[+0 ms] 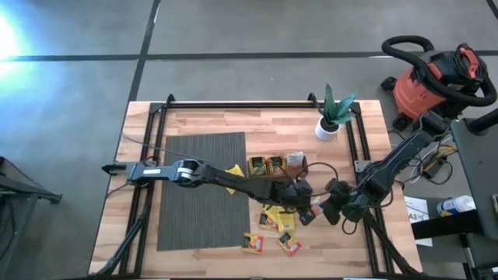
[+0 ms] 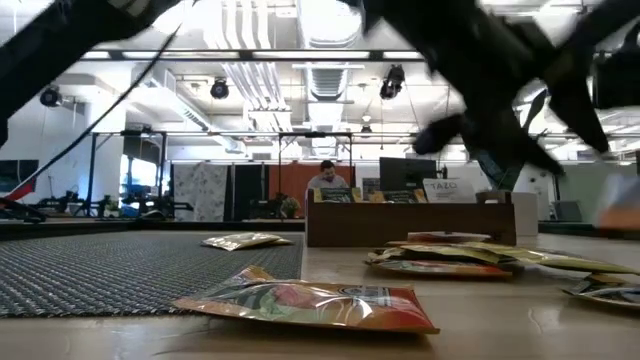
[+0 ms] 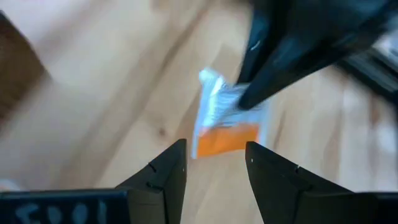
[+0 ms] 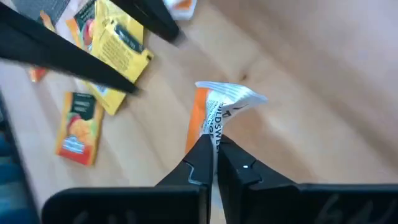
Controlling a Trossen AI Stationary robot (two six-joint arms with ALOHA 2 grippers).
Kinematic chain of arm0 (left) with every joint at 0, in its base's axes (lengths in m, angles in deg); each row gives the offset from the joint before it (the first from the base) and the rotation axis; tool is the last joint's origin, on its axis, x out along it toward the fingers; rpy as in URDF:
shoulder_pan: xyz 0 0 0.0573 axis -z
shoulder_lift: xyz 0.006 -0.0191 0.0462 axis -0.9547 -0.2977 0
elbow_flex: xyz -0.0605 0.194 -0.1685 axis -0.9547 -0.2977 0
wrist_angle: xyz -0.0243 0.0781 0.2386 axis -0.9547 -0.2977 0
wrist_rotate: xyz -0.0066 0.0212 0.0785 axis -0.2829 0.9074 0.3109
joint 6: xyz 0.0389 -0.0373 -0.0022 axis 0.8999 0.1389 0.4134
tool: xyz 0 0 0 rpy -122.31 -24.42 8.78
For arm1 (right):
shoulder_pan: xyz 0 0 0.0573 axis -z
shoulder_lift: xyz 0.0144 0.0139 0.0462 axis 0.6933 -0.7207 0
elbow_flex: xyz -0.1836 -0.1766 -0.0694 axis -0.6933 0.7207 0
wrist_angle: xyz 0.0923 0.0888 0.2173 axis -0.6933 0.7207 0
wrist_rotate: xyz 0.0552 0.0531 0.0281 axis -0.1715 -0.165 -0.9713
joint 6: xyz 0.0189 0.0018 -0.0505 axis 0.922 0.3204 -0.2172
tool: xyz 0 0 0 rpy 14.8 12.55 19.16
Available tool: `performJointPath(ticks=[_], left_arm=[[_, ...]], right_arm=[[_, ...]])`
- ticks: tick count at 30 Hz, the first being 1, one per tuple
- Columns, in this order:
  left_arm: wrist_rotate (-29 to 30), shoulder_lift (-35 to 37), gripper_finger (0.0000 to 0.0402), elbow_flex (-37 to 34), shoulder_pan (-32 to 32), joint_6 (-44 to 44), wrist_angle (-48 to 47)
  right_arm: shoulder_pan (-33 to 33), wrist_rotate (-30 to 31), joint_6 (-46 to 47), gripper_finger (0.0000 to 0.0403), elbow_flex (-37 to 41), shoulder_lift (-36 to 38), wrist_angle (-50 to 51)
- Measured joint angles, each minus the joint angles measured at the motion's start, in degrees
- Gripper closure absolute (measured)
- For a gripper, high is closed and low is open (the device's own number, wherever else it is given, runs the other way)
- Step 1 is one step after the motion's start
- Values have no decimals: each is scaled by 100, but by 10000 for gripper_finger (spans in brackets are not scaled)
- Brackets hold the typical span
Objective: Pick & Place Tea
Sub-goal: Put the white tea bag into the right section of the wooden organizer
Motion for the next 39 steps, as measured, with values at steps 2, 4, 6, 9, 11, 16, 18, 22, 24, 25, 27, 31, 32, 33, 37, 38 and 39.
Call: performJointPath(ticks=[2,4,6,9,11,16,18,22,24,25,27,31,32,33,37,38,39], left_arm=[[381,271,243,6,74,61,-251],[852,517,243,7,170,182,-430],[1445,806,243,7,265,303,-648],[2262,1241,243,4,344,337,-1009],[2573,1528,243,-48,355,215,-1262],[3266,2148,243,-449,526,-412,-1815],[3560,2390,243,-692,627,-734,-1867],[4062,2830,243,-1482,774,-1610,-1915],[4120,3014,243,-1968,806,-2075,-1910],[4126,3105,243,-2209,825,-2330,-1905],[4134,3282,243,-2659,852,-2783,-1885],[4186,3599,243,-3343,893,-3355,-1701],[4188,3642,243,-3452,896,-3415,-1686],[4190,3667,243,-3539,896,-3438,-1685],[4222,3761,243,-3737,892,-3400,-1680],[4238,3793,243,-3746,886,-3346,-1669],[4246,3825,243,-3776,881,-3282,-1672]], right_arm=[[22,239,-387,393,-306,85,611],[127,487,-934,393,-611,208,1033],[372,570,-1734,393,-887,357,1314],[1073,457,-3094,394,-1211,529,1525],[1756,155,-4047,394,-1353,565,1552],[3634,-1144,-6428,394,-1638,319,1441],[4231,-1489,-7260,394,-1778,158,1444],[5089,-1986,-8475,394,-2068,-226,1460],[5317,-2190,-8922,394,-2168,-464,1484],[5400,-2241,-9096,394,-2205,-593,1478],[5454,-2264,-9349,394,-2276,-890,1503],[5445,-2283,-9800,394,-2444,-1501,1484],[5439,-2281,-9863,394,-2495,-1651,1483],[5438,-2262,-9932,394,-2548,-1784,1485],[5438,-2207,-10170,394,-2782,-2212,1496],[5438,-2198,-10185,394,-2841,-2295,1486],[5438,-2201,-10189,394,-2893,-2371,1489]])
